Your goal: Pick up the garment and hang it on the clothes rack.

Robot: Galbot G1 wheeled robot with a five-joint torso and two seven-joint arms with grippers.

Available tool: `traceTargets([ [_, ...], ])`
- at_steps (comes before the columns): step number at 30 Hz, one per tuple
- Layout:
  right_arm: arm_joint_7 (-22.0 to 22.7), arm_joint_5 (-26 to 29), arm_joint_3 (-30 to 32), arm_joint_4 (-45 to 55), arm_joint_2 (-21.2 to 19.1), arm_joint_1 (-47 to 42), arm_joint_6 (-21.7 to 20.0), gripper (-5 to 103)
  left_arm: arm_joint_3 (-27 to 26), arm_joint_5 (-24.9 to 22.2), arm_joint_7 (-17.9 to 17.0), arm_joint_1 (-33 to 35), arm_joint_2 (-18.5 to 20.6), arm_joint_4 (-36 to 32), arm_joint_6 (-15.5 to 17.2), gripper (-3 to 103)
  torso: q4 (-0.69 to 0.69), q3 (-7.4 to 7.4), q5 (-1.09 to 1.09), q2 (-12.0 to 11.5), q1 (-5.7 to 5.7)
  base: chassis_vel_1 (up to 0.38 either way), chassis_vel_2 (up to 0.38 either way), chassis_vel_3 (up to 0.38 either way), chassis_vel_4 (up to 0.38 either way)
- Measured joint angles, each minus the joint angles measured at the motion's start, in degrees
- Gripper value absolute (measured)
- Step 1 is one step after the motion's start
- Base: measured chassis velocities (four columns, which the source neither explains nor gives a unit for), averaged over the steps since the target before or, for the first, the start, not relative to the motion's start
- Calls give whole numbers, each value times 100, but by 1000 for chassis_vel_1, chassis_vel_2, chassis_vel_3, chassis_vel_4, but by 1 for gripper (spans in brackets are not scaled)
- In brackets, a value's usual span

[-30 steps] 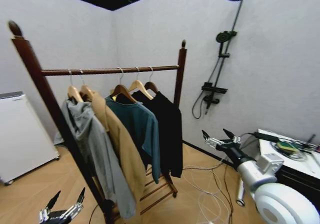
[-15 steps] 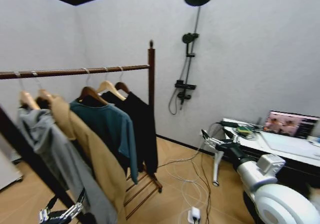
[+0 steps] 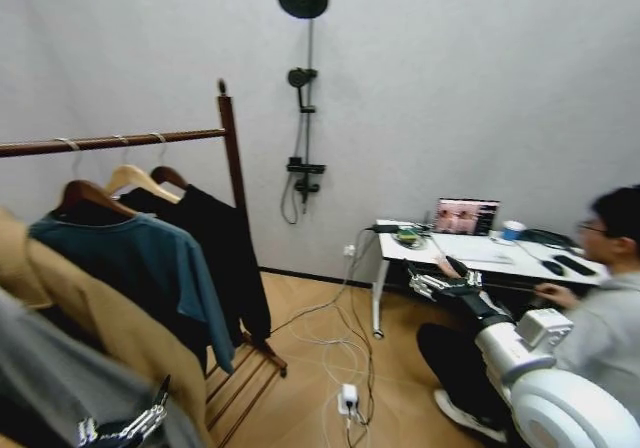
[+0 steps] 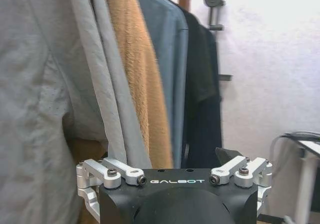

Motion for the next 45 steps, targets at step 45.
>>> traceTargets([
  [45, -187, -221, -148, -250, 148, 17, 141, 100, 0, 0, 1, 0, 0, 0, 0, 100, 2, 1, 1, -1, 1, 49, -115, -112, 45],
])
